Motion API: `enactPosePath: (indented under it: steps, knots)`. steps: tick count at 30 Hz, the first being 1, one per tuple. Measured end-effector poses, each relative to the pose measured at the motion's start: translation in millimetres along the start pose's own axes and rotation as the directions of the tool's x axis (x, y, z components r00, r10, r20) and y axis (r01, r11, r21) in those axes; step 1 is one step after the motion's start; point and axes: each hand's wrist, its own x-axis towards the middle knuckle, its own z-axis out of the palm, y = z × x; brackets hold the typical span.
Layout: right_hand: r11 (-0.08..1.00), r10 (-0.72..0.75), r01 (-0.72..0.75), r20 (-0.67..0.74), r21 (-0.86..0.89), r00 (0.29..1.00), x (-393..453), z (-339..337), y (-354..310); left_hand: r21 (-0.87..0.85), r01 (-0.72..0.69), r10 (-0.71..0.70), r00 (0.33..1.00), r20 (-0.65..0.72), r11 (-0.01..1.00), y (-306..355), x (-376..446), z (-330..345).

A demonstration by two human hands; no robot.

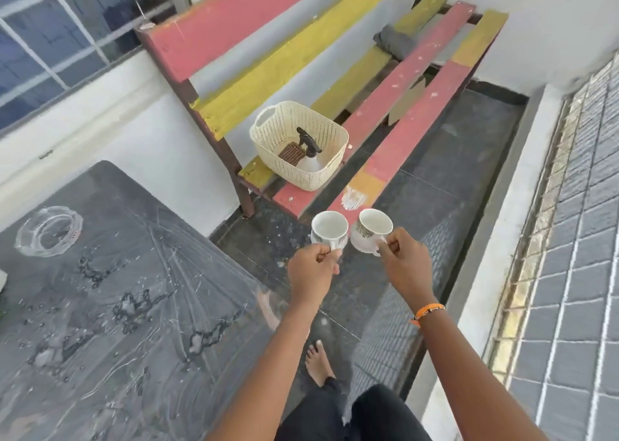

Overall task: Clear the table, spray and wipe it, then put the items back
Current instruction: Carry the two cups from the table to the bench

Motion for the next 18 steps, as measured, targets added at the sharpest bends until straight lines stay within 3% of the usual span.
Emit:
enactPosePath:
  steps: [6,13,18]
  knots:
    - [0.99,0.018,-0.003,0.104,-0.14,0.994,93.9,13.8,31.0,0.057,0.15,-0.153,0.987,0.044,0.987,-4.0,71.5,49.0]
    - [0.977,0.067,-0.007,0.276,-0.213,0.959,205.8,65.4,75.5,0.052,0.335,-0.334,0.942,-0.038,0.941,-31.6,155.3,120.0]
    - [0.963,0.027,0.068,0.345,-0.26,0.938,260.7,99.8,101.2,0.091,0.335,-0.326,0.94,-0.101,0.938,-49.6,197.9,158.0]
